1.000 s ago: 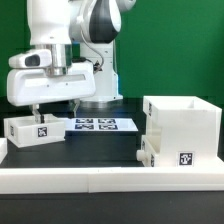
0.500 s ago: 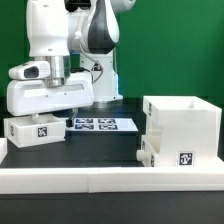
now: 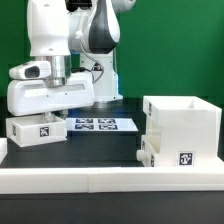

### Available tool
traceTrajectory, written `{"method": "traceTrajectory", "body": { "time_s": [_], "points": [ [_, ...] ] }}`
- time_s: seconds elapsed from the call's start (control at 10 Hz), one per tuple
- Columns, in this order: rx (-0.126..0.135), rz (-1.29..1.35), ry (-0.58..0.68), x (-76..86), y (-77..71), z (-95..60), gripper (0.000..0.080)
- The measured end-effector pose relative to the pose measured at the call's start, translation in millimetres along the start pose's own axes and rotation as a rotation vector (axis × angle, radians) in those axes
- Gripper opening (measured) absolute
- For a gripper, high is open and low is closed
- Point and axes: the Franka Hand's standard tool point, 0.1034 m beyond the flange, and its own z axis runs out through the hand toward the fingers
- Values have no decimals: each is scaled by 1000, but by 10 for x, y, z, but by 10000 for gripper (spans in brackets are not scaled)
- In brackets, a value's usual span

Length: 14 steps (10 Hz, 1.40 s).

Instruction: Assemble drawer

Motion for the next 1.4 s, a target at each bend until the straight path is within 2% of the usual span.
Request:
{"method": "traceTrajectory", "body": {
  "time_s": [0.2, 0.3, 0.6, 0.7, 0.8, 1.0, 1.1, 1.2, 1.4],
  "points": [
    [1, -1, 1, 14, -13, 0, 40],
    [-1, 39, 5, 90, -60, -15, 40],
    [-12, 41, 26, 515, -313, -81, 40],
    [-17, 19, 35, 632, -335, -105, 41],
    [-9, -6, 32, 749, -352, -138, 41],
    [-3, -67, 37, 1019, -320, -253, 41],
    [15, -113, 23, 1132, -276, -321, 41],
    [18, -174, 17, 1230, -228, -370, 41],
    [17, -178, 19, 1212, -232, -349, 41]
  ]
}}
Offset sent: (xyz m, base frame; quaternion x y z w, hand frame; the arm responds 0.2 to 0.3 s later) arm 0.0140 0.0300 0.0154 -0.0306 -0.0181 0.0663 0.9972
